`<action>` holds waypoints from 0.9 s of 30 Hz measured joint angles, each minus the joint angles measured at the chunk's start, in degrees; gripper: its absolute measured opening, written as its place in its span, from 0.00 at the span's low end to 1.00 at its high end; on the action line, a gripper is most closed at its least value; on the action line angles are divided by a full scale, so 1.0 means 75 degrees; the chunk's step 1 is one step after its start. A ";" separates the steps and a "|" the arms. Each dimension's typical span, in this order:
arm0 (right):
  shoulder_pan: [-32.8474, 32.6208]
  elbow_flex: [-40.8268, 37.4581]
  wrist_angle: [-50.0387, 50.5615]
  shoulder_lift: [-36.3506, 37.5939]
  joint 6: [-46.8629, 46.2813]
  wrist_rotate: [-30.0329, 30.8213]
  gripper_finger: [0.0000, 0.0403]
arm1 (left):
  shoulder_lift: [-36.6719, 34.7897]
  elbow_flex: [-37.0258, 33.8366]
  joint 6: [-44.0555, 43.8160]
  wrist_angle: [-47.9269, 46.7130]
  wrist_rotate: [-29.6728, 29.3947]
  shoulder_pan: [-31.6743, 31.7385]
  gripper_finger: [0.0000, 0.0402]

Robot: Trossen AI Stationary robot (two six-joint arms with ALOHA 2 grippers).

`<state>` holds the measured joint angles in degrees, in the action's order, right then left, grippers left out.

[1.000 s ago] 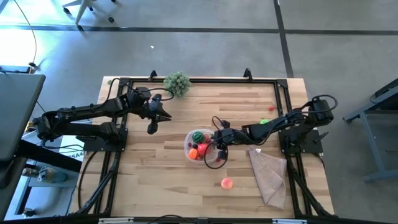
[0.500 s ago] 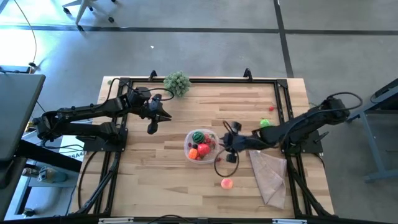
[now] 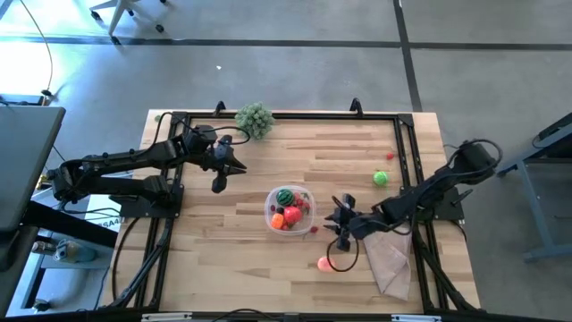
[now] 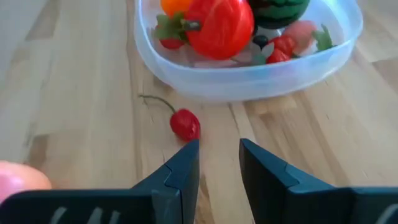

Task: Pick and placing Produce into tupperware
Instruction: Put the bottom cherry into the transparent container

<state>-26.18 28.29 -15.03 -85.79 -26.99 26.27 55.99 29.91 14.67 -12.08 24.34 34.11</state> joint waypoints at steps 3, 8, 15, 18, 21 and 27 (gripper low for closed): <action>0.0011 0.0041 -0.0043 -0.0147 0.0035 -0.0245 0.27 | 0.0002 0.0000 -0.0003 -0.0003 0.0001 0.0002 0.13; 0.0010 0.0278 -0.0042 -0.0796 0.0319 -0.0415 0.27 | 0.0000 0.0000 0.0000 -0.0003 0.0003 0.0000 0.13; 0.0115 0.0869 -0.0066 -0.1524 0.0796 -0.0735 0.27 | 0.0001 0.0000 0.0000 -0.0003 0.0003 0.0000 0.13; 0.0206 0.1040 0.0085 -0.1678 0.0866 -0.0902 0.27 | 0.0003 0.0000 -0.0001 -0.0003 0.0003 0.0000 0.13; 0.0347 0.1137 0.0212 -0.1732 0.0863 -0.1115 0.27 | 0.0001 0.0000 -0.0001 -0.0003 0.0002 0.0000 0.13; 0.0595 0.1134 0.0218 -0.1730 0.0860 -0.1477 0.27 | 0.0003 0.0000 -0.0003 -0.0006 0.0000 0.0000 0.13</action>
<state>-21.72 36.80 -13.40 -98.76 -20.53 15.20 56.01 29.91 14.66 -12.12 24.34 34.11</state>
